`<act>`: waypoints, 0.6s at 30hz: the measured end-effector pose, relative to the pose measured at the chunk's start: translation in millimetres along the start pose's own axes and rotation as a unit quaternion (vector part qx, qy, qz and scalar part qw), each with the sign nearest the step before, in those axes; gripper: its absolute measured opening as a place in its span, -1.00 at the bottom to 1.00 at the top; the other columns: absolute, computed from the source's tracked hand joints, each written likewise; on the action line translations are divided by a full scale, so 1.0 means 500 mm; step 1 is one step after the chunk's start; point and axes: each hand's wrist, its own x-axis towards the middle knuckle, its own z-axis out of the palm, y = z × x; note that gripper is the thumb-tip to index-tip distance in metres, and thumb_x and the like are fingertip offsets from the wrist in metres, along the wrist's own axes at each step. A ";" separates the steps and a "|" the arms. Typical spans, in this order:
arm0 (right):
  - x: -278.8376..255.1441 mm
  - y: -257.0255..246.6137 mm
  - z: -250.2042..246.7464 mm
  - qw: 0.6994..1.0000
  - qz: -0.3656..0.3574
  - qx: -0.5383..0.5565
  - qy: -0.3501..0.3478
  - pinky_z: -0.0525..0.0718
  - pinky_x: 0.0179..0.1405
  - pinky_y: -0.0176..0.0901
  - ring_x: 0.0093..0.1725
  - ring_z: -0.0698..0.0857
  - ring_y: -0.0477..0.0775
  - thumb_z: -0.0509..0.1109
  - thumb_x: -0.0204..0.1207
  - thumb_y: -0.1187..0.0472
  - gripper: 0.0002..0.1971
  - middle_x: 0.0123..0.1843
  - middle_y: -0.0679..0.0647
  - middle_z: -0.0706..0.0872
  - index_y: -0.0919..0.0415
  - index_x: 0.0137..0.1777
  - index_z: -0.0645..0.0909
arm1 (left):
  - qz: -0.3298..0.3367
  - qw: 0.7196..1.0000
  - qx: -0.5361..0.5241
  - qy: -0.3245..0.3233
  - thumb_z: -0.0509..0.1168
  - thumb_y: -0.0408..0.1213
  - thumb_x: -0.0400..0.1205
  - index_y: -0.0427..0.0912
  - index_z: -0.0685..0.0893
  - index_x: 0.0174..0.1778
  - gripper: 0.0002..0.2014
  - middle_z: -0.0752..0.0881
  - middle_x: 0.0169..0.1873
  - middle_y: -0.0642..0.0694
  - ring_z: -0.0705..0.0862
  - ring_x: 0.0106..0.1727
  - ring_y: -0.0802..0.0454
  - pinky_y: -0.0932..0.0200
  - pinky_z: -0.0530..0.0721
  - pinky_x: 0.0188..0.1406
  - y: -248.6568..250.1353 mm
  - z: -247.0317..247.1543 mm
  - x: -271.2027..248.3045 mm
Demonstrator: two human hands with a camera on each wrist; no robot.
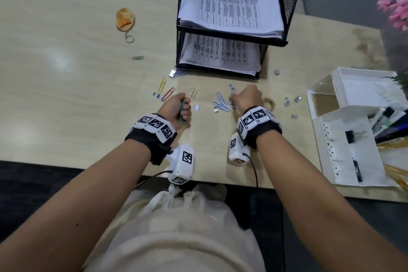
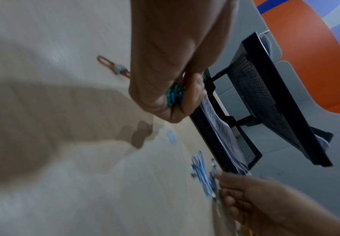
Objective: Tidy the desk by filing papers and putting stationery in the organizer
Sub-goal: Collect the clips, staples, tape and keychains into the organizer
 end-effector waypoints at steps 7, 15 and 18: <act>0.009 -0.015 0.015 0.999 -0.018 -0.043 -0.020 0.65 0.12 -0.04 0.14 0.68 0.32 0.27 0.44 0.38 -0.80 0.12 0.38 0.73 0.41 -0.04 0.69 | -0.013 1.000 0.018 0.022 -0.05 -0.15 0.72 -0.09 0.31 -0.46 -0.61 0.30 -0.85 0.04 0.22 -0.87 0.19 0.57 0.15 -0.83 0.033 -0.062 0.008; -0.039 -0.035 0.034 0.981 -0.092 -0.159 -0.056 0.55 0.17 0.00 0.30 0.56 0.36 0.27 0.50 0.38 -0.71 0.31 0.38 0.57 0.36 0.22 0.57 | -0.031 0.999 0.014 0.003 -0.03 -0.19 0.69 -0.08 0.33 -0.47 -0.64 0.31 -0.84 0.05 0.24 -0.85 0.20 0.56 0.17 -0.82 0.050 -0.083 0.015; -0.045 -0.046 0.037 0.977 -0.096 -0.177 -0.075 0.58 -0.01 -0.04 0.22 0.61 0.35 0.31 0.44 0.41 -0.78 0.19 0.38 0.66 0.43 0.07 0.64 | -0.017 1.000 0.005 0.013 -0.02 -0.20 0.68 -0.09 0.37 -0.45 -0.65 0.34 -0.81 0.07 0.28 -0.83 0.19 0.52 0.25 -0.77 0.060 -0.091 0.020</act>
